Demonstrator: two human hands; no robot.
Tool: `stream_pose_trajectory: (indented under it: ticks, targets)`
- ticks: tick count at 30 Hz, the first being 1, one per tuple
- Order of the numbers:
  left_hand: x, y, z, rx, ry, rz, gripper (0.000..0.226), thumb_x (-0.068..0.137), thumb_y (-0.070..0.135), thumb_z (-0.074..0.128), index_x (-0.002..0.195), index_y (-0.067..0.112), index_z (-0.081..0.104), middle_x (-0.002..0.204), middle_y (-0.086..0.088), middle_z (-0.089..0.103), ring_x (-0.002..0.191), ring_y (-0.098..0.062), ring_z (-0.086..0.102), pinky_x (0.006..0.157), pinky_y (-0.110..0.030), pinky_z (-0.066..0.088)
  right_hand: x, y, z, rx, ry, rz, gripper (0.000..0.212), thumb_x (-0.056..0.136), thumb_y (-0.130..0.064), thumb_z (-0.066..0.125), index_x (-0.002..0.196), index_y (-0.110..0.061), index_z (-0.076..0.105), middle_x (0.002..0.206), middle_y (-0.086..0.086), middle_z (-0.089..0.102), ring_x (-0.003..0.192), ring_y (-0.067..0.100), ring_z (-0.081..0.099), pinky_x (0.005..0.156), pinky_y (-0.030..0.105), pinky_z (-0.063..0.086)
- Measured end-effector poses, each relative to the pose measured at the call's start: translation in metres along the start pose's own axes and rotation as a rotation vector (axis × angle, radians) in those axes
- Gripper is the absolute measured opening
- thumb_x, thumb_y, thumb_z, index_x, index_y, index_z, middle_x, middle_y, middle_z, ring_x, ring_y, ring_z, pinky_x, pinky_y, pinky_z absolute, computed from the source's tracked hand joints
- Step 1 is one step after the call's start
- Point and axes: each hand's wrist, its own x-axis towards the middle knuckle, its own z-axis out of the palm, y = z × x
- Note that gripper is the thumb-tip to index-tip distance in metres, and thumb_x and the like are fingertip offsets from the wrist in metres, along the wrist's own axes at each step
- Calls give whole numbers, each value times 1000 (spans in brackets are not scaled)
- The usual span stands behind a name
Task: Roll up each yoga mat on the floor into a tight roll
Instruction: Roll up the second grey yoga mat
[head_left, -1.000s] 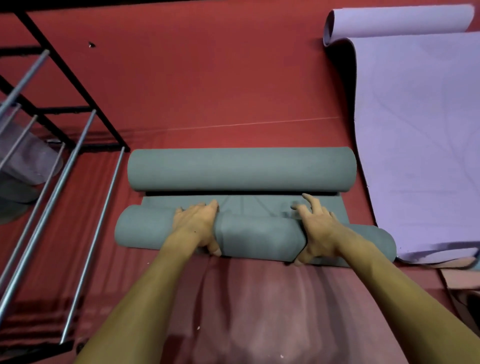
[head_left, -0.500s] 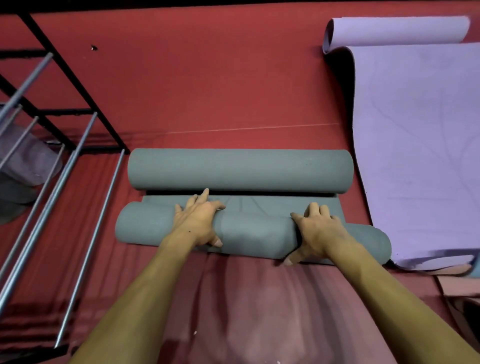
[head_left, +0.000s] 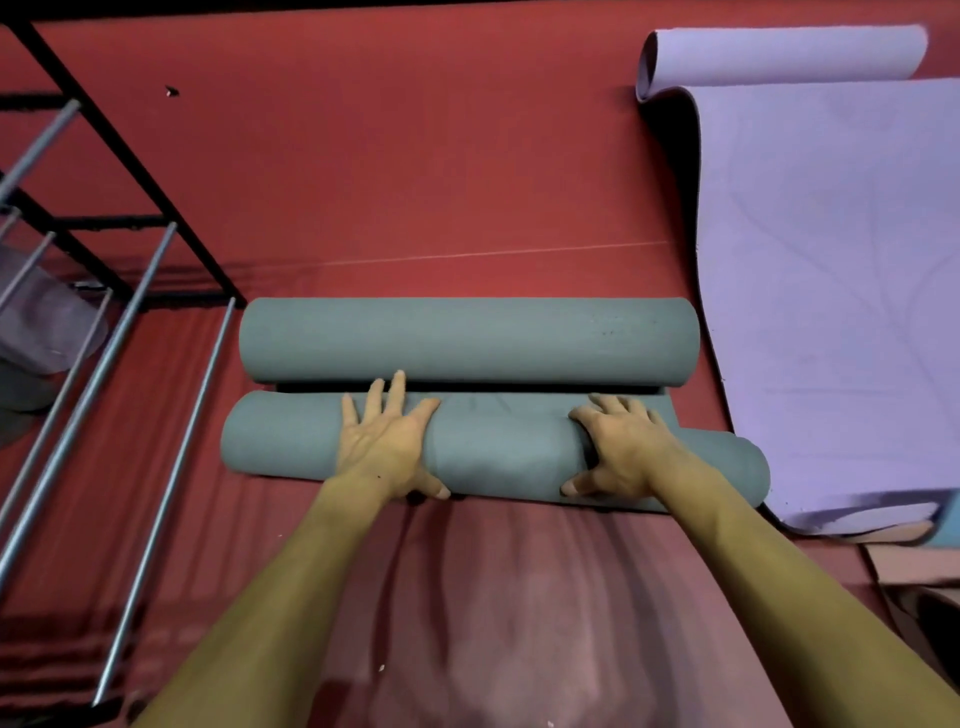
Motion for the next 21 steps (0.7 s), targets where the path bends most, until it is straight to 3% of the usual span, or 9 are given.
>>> stream_pose_trajectory:
  ticks: [2,4,6,9,16,21]
  targets:
    - [1,0,1,30,45,-23,134,45,80,86,158,45,23,163,-8,24,151,-31,20,126,-61,7,-3,-1,-1,-7,-4,25,101,69,-74,77,153,-31,38,158,10,24,143,36,28,115,53,35]
    - [1,0,2,53,73,-34,139,39,83,86,156,35,28,146,2,41,141,-23,34,125,-58,18,-5,-3,0,-40,10,17,99,69,-77,73,150,-30,41,145,7,31,129,32,36,108,50,43]
    - [2,2,3,48,109,-37,129,35,81,87,142,27,39,136,5,50,135,-21,42,123,-57,23,-7,-5,2,-46,35,3,99,67,-79,71,147,-27,43,135,5,37,120,31,41,103,49,48]
    - [3,2,1,51,103,-38,114,35,80,88,127,27,47,129,6,53,131,-21,46,122,-56,25,-8,-6,5,-23,90,-14,106,62,-80,75,146,-28,39,133,5,43,118,32,45,101,48,49]
    - [7,-4,2,23,134,-6,118,34,83,85,135,32,49,132,6,52,129,-23,44,120,-49,28,-4,-10,23,-79,235,1,111,50,-78,85,138,-25,44,140,4,40,124,30,41,109,47,41]
    - [7,-2,2,-20,112,-12,114,36,73,92,128,28,43,134,8,55,137,-22,42,126,-53,16,-4,-8,19,-138,256,-52,109,67,-77,78,153,-23,38,137,5,40,120,28,44,105,45,46]
